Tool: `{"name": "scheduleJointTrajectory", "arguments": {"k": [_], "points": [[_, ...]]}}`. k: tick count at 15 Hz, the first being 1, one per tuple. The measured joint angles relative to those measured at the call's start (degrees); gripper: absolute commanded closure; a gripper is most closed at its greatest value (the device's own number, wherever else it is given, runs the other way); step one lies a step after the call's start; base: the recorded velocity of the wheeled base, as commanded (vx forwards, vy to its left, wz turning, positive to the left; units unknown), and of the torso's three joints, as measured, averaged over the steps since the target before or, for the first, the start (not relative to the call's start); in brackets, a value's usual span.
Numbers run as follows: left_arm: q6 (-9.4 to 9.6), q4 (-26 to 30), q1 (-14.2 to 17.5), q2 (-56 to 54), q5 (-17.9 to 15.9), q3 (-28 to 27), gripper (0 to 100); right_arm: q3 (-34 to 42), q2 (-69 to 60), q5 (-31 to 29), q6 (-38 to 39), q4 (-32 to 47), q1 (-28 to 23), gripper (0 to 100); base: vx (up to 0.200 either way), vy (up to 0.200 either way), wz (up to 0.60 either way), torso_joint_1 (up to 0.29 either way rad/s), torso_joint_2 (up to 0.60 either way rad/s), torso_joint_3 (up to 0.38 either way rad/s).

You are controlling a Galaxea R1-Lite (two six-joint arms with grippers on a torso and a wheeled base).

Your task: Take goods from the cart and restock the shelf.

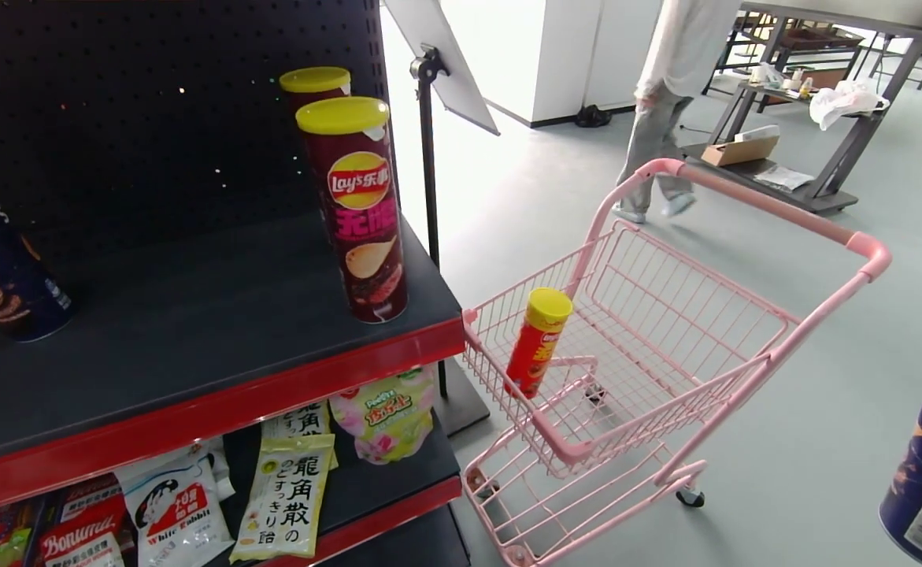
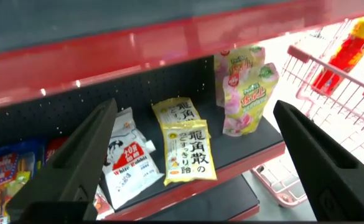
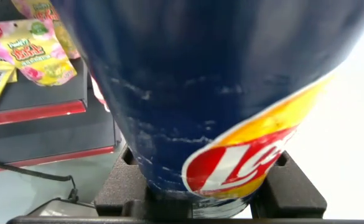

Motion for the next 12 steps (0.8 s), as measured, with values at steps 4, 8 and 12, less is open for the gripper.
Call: {"name": "scheduleJointTrajectory", "arguments": {"k": [4,8,12], "points": [[0.06,0.0,0.0,0.0,0.0,0.0,0,-0.2,0.1,0.1,-0.7,-0.1,0.1,100,0.000,0.000,0.00,0.205,-0.52,-0.326],[0.24,0.0,0.0,0.0,0.1,0.0,0,-0.5,0.4,-0.1,-0.9,-0.2,0.1,100,0.000,0.000,0.00,0.147,-0.36,-0.210],[0.33,0.0,0.0,0.0,0.3,0.0,0,0.0,0.5,-0.2,-2.9,-0.3,0.0,100,0.000,0.000,0.45,0.008,-0.03,-0.021]]}}
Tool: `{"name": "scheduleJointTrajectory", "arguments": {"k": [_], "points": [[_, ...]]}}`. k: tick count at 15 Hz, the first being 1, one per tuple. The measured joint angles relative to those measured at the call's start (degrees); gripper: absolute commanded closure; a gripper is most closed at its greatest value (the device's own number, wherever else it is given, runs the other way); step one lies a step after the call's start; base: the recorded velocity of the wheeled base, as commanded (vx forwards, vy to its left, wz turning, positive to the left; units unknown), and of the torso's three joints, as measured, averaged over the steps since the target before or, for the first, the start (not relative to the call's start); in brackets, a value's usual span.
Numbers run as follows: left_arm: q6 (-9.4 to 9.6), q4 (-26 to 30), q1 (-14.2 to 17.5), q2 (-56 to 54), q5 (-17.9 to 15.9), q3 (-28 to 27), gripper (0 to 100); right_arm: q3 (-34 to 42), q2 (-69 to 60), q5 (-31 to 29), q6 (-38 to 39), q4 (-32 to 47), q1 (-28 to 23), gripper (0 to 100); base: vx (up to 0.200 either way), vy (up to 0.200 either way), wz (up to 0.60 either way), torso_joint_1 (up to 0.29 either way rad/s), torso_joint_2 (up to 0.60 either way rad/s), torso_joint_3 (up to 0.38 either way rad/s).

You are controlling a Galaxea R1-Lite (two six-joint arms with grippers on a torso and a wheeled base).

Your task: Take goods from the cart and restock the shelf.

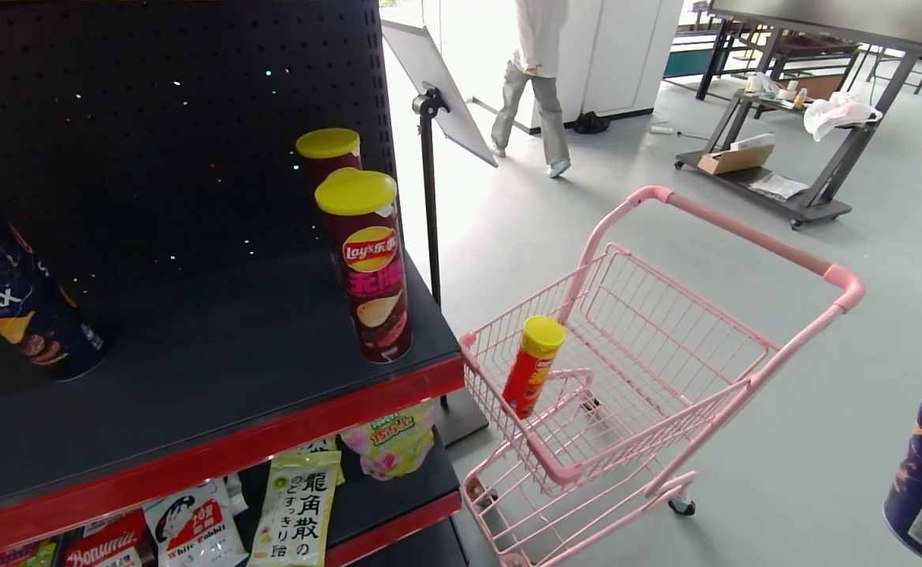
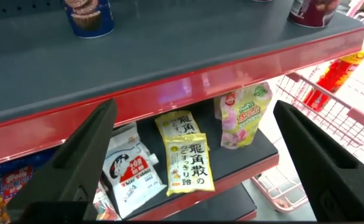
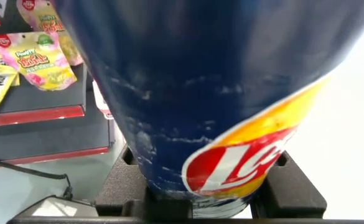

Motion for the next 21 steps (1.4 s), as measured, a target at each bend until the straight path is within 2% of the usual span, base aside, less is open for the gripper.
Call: {"name": "scheduleJointTrajectory", "arguments": {"k": [6,9,10,14,16,18,21], "points": [[-0.17,0.0,0.0,0.0,0.1,0.0,0,1.5,-0.4,0.1,-0.1,-0.3,0.0,100,0.000,0.000,0.60,0.010,0.00,0.002],[-0.24,0.0,0.0,0.0,0.2,0.0,0,2.8,-1.7,0.6,-0.3,-0.7,0.1,100,0.000,0.000,0.00,0.000,0.00,0.000],[-0.24,0.0,0.0,0.0,0.1,0.0,0,3.6,-2.5,2.4,-0.1,-1.7,0.3,100,0.000,0.000,0.00,0.000,0.00,0.000],[-0.20,0.0,0.0,0.0,0.1,0.0,0,11.9,-8.1,18.6,-0.1,-10.0,2.2,100,0.000,0.000,0.00,0.000,0.00,0.000],[-0.16,0.0,0.0,0.0,0.1,0.0,0,14.7,-10.4,21.7,0.6,-11.4,2.9,100,0.000,0.200,0.00,0.000,0.00,0.005],[-0.09,0.0,0.0,0.0,0.0,0.0,0,15.1,-11.6,25.3,5.0,-11.4,5.7,100,0.000,0.200,0.00,0.000,0.00,0.002],[-0.09,0.0,0.0,0.0,0.1,0.0,0,15.4,-12.2,25.5,5.6,-11.2,7.1,100,0.000,0.200,0.00,0.007,0.00,0.001]]}}
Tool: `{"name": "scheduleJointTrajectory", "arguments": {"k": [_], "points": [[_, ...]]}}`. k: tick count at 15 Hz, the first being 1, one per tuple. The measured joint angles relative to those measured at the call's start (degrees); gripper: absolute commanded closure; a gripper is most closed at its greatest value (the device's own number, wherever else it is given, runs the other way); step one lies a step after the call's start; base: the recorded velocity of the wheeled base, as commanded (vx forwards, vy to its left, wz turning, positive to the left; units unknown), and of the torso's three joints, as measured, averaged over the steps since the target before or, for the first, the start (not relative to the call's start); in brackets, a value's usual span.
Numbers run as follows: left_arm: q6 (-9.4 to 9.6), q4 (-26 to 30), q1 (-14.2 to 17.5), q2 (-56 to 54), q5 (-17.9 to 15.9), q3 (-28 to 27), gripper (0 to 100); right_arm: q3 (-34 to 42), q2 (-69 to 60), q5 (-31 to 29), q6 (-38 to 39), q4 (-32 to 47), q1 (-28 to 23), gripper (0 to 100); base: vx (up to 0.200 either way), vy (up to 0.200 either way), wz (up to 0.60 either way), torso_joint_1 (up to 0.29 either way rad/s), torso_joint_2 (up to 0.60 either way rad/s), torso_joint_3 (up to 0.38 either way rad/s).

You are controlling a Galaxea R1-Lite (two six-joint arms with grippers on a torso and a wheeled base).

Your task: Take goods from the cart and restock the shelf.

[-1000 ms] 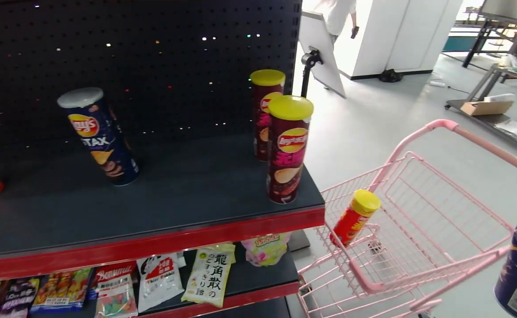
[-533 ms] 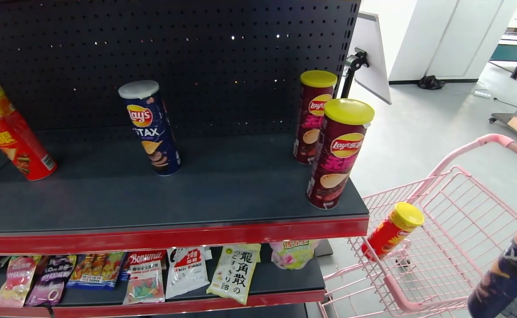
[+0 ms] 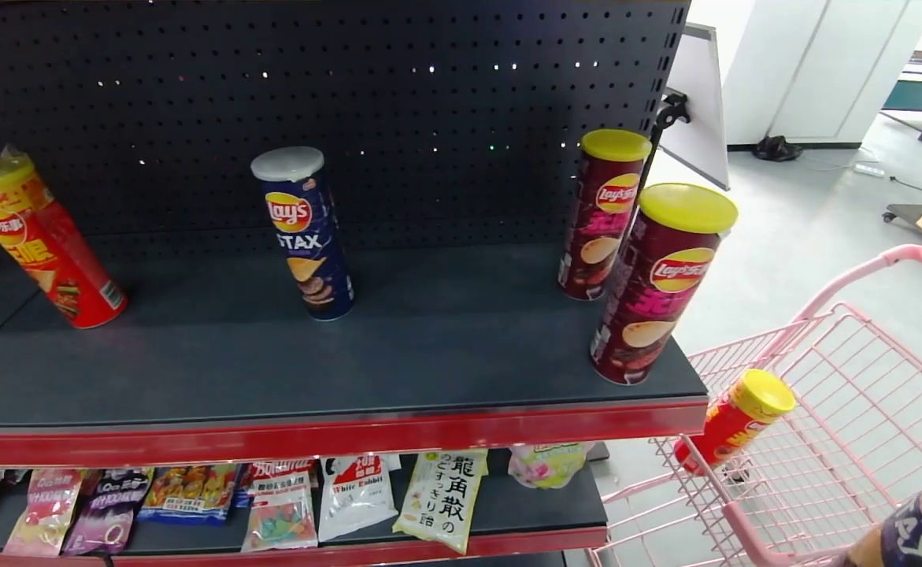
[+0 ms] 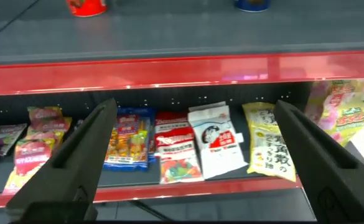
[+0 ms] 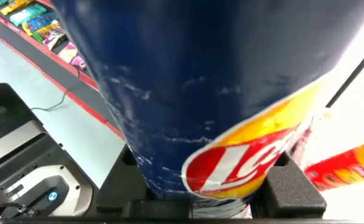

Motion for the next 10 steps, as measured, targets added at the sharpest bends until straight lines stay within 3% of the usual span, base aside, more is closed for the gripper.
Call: {"name": "scheduleJointTrajectory", "arguments": {"k": [10], "points": [[0.00,0.0,0.0,0.0,0.0,0.0,0,-0.2,0.2,0.5,0.0,0.0,0.3,100,0.000,0.200,0.00,0.002,0.00,0.002]]}}
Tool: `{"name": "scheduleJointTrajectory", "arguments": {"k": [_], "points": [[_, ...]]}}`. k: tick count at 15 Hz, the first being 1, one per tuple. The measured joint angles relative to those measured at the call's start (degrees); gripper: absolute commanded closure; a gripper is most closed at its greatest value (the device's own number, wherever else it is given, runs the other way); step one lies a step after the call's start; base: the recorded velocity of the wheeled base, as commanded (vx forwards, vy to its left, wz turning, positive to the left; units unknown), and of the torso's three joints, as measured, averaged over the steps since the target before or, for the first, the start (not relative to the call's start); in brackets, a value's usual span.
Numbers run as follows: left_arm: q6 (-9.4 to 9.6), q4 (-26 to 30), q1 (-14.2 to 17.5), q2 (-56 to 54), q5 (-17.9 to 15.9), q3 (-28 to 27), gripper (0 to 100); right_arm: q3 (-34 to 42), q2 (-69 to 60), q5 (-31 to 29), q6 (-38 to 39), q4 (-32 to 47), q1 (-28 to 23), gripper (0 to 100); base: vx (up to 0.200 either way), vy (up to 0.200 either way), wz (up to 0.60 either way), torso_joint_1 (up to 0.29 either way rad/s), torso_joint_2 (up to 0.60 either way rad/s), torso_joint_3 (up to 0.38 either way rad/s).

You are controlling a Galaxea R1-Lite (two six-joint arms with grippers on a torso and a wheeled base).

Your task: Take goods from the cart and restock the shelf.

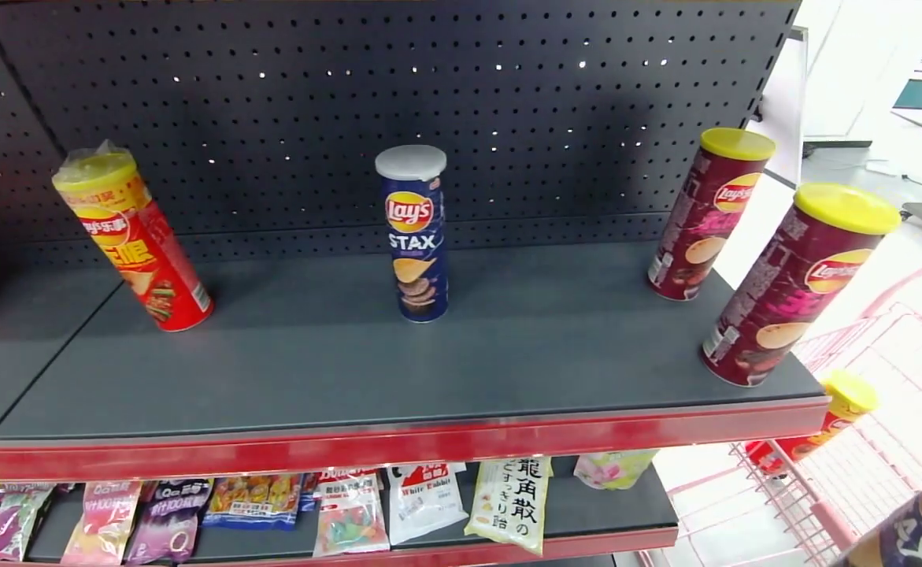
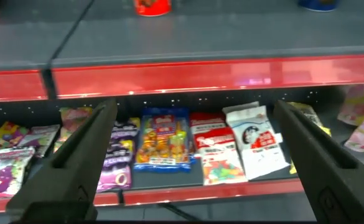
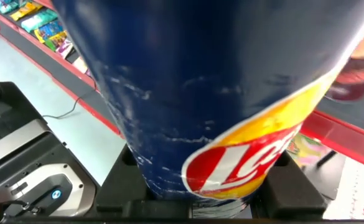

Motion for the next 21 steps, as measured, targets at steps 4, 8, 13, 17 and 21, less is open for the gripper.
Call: {"name": "scheduleJointTrajectory", "arguments": {"k": [4,8,13,17,21], "points": [[0.00,0.0,0.0,0.0,0.0,0.0,0,-0.4,0.0,-0.7,0.0,-0.1,-0.1,100,0.000,0.100,0.00,0.000,0.00,0.000],[0.09,-0.1,0.0,0.0,0.0,0.0,0,-1.0,0.1,-0.6,0.0,0.0,0.0,100,0.000,0.050,0.00,0.001,0.00,-0.001],[0.09,0.0,0.0,0.0,0.0,0.0,0,-6.4,4.0,-0.5,0.0,-0.2,0.0,100,0.080,0.000,0.00,0.001,0.00,0.002],[-0.11,0.0,0.0,0.0,-0.1,0.0,0,-7.5,7.0,-0.1,-0.2,-0.1,0.1,100,0.150,0.000,0.00,0.000,0.00,0.002],[-0.27,0.0,0.0,0.0,-0.1,0.0,0,-7.5,8.2,-0.1,-0.2,-0.1,0.4,100,0.000,0.000,0.00,0.000,0.00,0.000]]}}
